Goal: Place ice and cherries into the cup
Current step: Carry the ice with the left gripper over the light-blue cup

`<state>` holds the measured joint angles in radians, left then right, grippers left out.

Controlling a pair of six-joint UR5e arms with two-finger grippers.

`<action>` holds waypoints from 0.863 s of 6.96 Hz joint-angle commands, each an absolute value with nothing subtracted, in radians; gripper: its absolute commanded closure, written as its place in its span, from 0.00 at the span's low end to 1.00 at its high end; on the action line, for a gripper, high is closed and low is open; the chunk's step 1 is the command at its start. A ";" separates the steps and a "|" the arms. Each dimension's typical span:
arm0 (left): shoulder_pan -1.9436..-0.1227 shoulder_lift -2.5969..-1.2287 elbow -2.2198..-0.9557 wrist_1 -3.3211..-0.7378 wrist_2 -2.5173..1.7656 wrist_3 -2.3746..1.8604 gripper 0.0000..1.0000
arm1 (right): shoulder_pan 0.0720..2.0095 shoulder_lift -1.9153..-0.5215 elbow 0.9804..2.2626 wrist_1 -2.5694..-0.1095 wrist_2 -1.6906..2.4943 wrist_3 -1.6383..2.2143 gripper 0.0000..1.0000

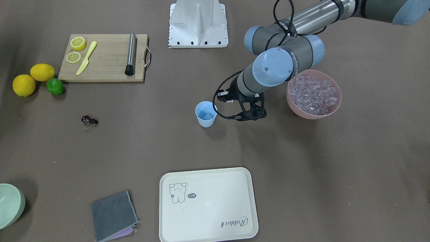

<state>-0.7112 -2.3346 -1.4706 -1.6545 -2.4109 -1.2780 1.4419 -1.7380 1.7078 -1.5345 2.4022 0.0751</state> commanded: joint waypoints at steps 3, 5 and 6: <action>-0.704 -2.431 -1.350 -1.738 -2.379 -1.350 0.99 | 1.442 -1.738 1.712 -1.534 2.402 0.075 0.00; -0.687 -2.447 -1.344 -1.740 -2.378 -1.367 0.99 | 1.442 -1.738 1.712 -1.534 2.402 0.075 0.00; -0.672 -2.447 -1.344 -1.767 -2.344 -1.388 0.99 | 1.442 -1.738 1.712 -1.534 2.402 0.075 0.00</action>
